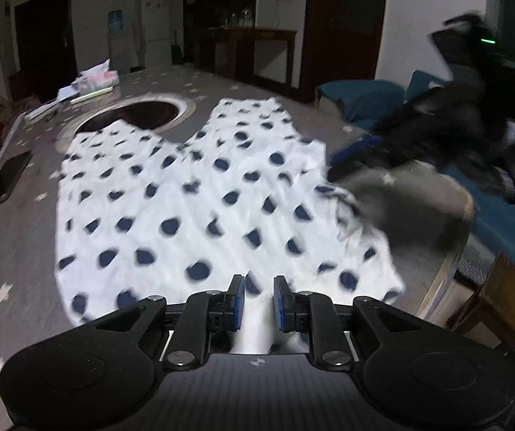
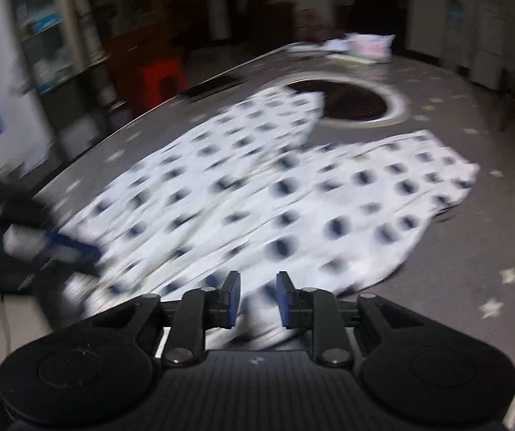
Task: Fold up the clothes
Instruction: 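Release the garment and smooth it flat with both grippers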
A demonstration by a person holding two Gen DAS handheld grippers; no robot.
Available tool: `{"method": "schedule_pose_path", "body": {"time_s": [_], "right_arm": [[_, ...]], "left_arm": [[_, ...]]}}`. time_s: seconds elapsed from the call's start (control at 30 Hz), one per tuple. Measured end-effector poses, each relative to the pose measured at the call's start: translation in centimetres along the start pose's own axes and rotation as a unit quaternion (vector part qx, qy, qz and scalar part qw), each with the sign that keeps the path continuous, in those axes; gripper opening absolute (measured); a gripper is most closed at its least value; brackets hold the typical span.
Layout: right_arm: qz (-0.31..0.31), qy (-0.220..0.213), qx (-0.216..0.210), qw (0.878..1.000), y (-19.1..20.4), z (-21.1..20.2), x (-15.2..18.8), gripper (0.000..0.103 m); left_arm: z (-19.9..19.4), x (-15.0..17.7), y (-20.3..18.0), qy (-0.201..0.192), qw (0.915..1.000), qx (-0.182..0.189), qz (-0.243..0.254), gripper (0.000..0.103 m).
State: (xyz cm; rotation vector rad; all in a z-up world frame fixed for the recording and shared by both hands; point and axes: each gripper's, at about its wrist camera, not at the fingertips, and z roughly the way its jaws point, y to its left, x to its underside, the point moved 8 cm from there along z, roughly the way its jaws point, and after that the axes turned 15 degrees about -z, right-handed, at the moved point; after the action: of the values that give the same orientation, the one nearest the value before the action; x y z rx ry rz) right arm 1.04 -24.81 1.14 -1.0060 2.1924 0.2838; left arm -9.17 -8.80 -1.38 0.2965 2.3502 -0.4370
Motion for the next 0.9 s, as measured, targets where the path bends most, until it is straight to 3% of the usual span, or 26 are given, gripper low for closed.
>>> {"method": "schedule_pose_path", "body": {"time_s": [0.17, 0.4, 0.6, 0.9], "right_arm": [[0.059, 0.013, 0.066, 0.996, -7.3, 3.6, -1.2, 0.028], [0.119, 0.039, 0.112, 0.986, -15.0, 9.6, -2.4, 0.033], [0.127, 0.035, 0.132, 0.983, -18.6, 12.6, -4.0, 0.039], [0.124, 0.039, 0.162, 0.978, -21.8, 15.2, -6.0, 0.04]], "left_arm": [[1.8, 0.1, -1.4, 0.016, 0.9997, 0.02, 0.009, 0.02], [3.0, 0.4, -1.9, 0.033, 0.9989, 0.03, 0.013, 0.026], [3.7, 0.1, -1.7, 0.044, 0.9982, 0.038, 0.01, 0.026], [5.0, -0.6, -1.7, 0.056, 0.9973, 0.048, 0.011, 0.029]]}}
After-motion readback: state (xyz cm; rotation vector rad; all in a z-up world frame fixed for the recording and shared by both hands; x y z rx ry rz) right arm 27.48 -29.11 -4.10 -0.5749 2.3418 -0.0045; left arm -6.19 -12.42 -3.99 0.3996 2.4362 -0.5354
